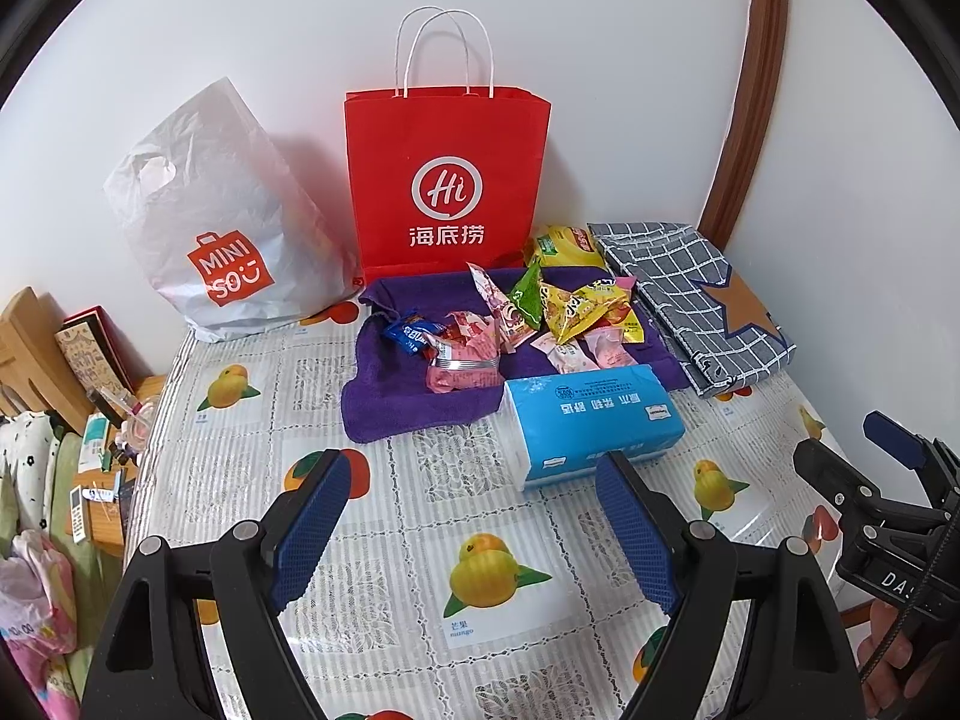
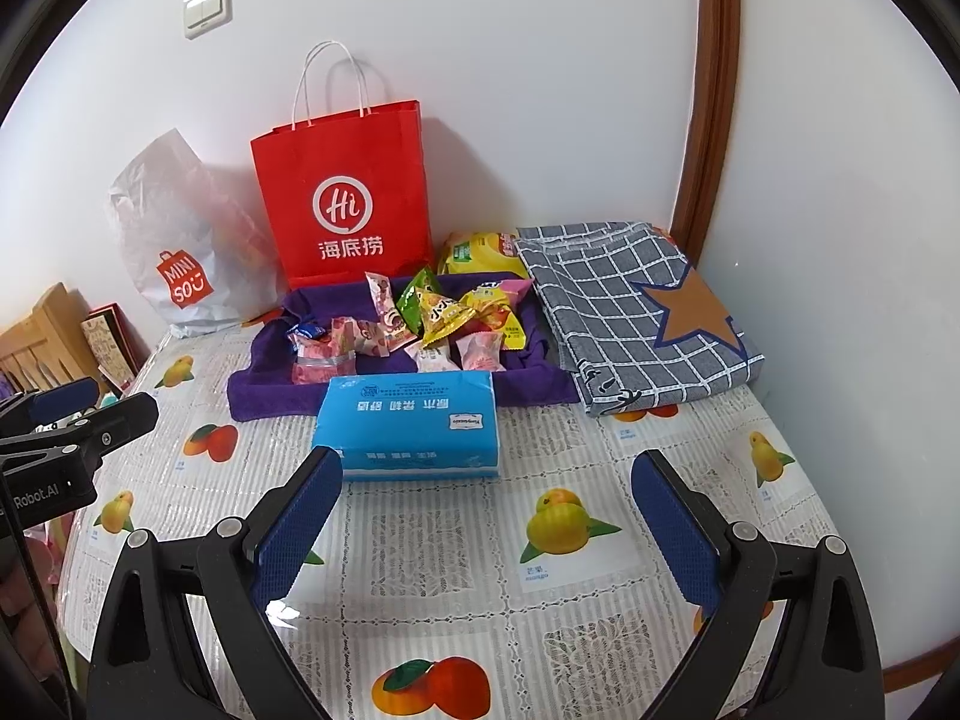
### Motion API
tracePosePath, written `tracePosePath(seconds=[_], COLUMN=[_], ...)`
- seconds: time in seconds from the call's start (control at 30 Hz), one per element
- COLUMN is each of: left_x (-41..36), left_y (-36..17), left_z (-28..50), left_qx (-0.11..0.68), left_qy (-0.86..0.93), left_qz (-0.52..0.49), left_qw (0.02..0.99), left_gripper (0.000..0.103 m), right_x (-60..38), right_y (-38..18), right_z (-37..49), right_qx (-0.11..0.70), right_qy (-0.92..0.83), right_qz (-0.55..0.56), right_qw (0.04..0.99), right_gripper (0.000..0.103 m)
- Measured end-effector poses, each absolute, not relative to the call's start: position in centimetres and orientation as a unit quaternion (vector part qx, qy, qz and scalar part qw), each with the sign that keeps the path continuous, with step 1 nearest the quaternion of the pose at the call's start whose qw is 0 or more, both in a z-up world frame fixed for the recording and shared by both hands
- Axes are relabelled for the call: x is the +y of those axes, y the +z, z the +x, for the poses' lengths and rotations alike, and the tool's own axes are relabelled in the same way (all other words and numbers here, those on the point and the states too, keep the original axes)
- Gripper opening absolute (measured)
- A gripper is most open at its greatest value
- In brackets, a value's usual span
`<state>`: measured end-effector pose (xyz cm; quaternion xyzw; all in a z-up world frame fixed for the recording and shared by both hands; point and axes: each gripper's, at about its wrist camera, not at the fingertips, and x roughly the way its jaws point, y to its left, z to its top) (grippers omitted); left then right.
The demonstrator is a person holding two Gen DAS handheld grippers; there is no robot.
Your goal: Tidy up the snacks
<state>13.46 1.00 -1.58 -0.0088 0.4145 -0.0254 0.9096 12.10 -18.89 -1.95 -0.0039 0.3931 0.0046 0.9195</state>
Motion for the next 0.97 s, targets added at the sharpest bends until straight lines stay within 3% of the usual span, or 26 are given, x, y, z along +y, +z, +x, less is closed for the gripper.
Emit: tracePosePath(seconds=[0.97], left_x=[1.03], left_y=[-1.50], left_z=[13.39], left_qx=[0.409], left_qy=[-0.025], left_qz=[-0.011], left_qw=[0.912], left_gripper=[0.082], right_x=[-19.01], right_y=[-1.49], right_z=[11.71], right_qx=[0.390], right_qy=[0.006], right_qz=[-0.004], right_qw=[0.921], right_gripper=[0.096])
